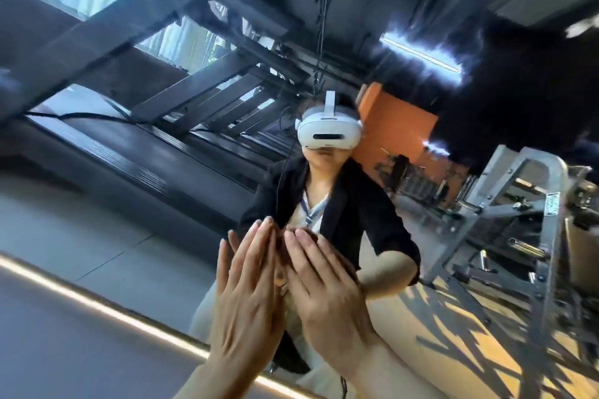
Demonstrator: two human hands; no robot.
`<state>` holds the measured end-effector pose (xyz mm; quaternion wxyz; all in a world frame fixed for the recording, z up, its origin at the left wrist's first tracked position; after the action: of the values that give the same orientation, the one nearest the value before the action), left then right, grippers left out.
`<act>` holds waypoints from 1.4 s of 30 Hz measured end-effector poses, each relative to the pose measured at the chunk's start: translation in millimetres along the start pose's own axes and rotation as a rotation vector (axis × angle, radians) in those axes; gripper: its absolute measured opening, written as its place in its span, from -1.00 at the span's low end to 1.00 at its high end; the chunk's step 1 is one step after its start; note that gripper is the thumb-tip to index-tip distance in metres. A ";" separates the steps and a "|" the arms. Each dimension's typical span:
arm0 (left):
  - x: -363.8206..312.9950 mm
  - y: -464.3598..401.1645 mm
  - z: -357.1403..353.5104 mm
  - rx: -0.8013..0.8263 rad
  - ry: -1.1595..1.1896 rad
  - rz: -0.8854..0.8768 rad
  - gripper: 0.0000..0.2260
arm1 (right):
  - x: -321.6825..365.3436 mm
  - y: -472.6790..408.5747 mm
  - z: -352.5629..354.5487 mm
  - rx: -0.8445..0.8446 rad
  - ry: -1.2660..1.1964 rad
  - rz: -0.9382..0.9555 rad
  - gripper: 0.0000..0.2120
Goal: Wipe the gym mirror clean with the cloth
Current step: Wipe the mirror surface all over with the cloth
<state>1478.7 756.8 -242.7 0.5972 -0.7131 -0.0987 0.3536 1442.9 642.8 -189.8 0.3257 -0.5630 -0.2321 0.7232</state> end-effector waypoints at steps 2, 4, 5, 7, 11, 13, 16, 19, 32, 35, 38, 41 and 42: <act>0.4 17.5 1.1 0.033 -0.015 0.010 -0.45 | -2.5 -0.4 3.9 0.023 -0.004 0.001 -0.59; -1.0 33.0 0.4 0.065 -0.019 0.020 -0.30 | -21.9 -25.7 7.1 -0.085 0.046 -0.190 -0.57; -1.2 41.6 0.2 0.081 -0.014 0.033 -0.24 | -31.9 -40.2 8.1 -0.157 0.084 -0.314 -0.59; 0.9 57.4 1.4 0.112 0.000 0.070 -0.22 | -39.6 -57.4 5.5 -0.267 0.125 -0.484 -0.60; 12.3 76.8 7.1 0.166 0.023 0.119 -0.36 | 14.6 -2.1 -13.1 -0.173 0.062 -0.314 -0.61; 16.6 80.4 10.2 0.183 0.041 0.143 -0.42 | 51.6 53.4 -17.4 -0.011 0.024 -0.171 -0.62; 16.7 83.8 11.5 0.180 0.050 0.161 -0.44 | 70.1 97.4 -11.6 0.127 -0.003 -0.084 -0.60; 11.2 86.8 8.8 0.161 0.082 0.175 -0.35 | 45.7 56.3 -6.3 -0.028 0.006 -0.313 -0.58; -8.5 89.6 3.7 0.177 0.141 0.125 -0.35 | 9.6 58.5 2.6 -0.089 0.026 -0.141 -0.60; -22.7 76.8 -0.2 0.243 0.153 -0.040 -0.35 | -49.9 46.5 27.1 -0.211 0.149 -0.267 -0.60; -49.1 52.3 -12.0 0.235 0.191 -0.234 -0.46 | -103.9 70.4 54.7 -0.243 0.260 -0.313 -0.55; -84.5 11.3 -27.1 0.162 0.198 -0.468 -0.56 | -156.3 95.5 86.5 -0.344 0.410 -0.482 -0.72; -97.7 -1.2 -32.1 0.147 0.203 -0.520 -0.54 | -173.6 97.9 97.2 -0.380 0.435 -0.587 -0.66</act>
<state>1427.6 677.0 -202.7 0.7247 -0.6505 -0.1922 0.1214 1355.2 452.1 -118.3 0.4500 -0.6626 -0.4380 0.4081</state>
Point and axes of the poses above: each hand's wrist, its own y-axis away from the middle knuckle, its own z-axis out of the back of the hand, x = y × z, the point moved 2 cm from there along -y, towards the middle knuckle, and after that the axes turned 14 degrees about -x, right-handed, at the moved point
